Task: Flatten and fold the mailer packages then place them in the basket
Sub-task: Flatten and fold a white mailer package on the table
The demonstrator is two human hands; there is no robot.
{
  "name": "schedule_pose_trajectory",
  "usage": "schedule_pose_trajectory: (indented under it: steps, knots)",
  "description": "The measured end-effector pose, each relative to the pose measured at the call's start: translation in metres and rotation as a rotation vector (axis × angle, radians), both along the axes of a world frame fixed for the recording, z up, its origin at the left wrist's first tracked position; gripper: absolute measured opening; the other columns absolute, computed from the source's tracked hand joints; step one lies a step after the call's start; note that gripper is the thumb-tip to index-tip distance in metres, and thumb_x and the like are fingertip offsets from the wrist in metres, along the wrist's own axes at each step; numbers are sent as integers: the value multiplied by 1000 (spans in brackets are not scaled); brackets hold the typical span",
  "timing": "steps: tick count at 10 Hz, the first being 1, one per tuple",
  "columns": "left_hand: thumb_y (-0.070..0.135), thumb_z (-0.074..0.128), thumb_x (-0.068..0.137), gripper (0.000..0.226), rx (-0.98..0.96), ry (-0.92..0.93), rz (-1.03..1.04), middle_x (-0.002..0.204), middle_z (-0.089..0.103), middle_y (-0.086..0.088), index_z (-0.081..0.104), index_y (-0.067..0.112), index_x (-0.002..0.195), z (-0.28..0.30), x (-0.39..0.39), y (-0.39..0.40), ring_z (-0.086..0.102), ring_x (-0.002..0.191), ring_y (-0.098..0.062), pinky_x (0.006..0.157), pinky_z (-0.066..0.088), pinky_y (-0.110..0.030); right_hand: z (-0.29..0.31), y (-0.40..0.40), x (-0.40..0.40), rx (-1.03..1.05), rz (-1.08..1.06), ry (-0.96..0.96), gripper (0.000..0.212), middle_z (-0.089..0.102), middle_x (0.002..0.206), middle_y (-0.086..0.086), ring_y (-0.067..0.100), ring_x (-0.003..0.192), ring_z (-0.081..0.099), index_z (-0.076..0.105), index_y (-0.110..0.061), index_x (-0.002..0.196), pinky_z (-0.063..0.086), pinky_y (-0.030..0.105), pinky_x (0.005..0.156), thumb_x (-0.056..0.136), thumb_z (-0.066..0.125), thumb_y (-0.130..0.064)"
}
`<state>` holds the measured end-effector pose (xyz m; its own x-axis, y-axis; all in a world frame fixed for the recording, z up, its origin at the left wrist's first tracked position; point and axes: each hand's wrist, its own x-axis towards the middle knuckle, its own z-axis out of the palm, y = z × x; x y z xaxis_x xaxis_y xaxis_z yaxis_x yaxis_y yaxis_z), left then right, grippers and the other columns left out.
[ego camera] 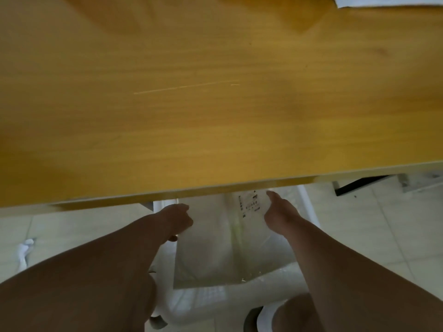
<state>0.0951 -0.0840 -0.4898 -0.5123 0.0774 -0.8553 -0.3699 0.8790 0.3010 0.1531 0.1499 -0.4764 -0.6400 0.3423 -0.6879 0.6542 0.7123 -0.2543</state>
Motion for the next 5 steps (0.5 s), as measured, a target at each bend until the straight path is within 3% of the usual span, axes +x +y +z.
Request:
schedule_pose_trajectory:
  steps: [1, 2, 3, 4, 5]
  knots:
    - [24, 49, 102, 57, -46, -72, -108, 157, 28, -10, 26, 14, 153, 9, 7, 4, 40, 136, -25, 60, 39, -20, -5, 3, 4, 38, 35, -87, 65, 31, 154, 11, 34, 135, 40, 22, -24, 156, 41, 42, 108, 95, 39, -8]
    - [30, 46, 103, 54, -118, -57, -251, 155, 33, -12, 31, 10, 151, 19, 8, 10, 43, 135, -27, 64, 38, -23, 5, 2, 5, 36, 92, -148, 57, 39, 149, 13, 33, 129, 46, 35, -17, 150, 44, 37, 102, 94, 44, -12]
    - [34, 46, 103, 50, -148, -52, -272, 147, 45, -12, 41, 10, 146, 38, 11, 14, 54, 89, -17, 61, 41, -21, 15, 0, 7, 35, 173, -167, 47, 49, 140, 14, 30, 122, 53, 44, -9, 142, 46, 32, 94, 96, 47, -14]
    - [35, 47, 102, 49, -156, -10, -272, 142, 51, -11, 44, 9, 143, 57, 15, 16, 42, 64, -7, 60, 43, -21, 30, -5, 8, 38, 228, -153, 46, 49, 142, 13, 28, 123, 53, 45, -9, 142, 45, 31, 96, 97, 48, -17]
    - [32, 48, 102, 52, -120, 37, -66, 145, 47, -15, 40, 6, 146, 80, 18, 17, 51, 74, -10, 66, 46, -23, 50, -10, 8, 40, 285, -137, 48, 47, 144, 13, 28, 125, 52, 44, -9, 144, 45, 33, 101, 98, 49, -20]
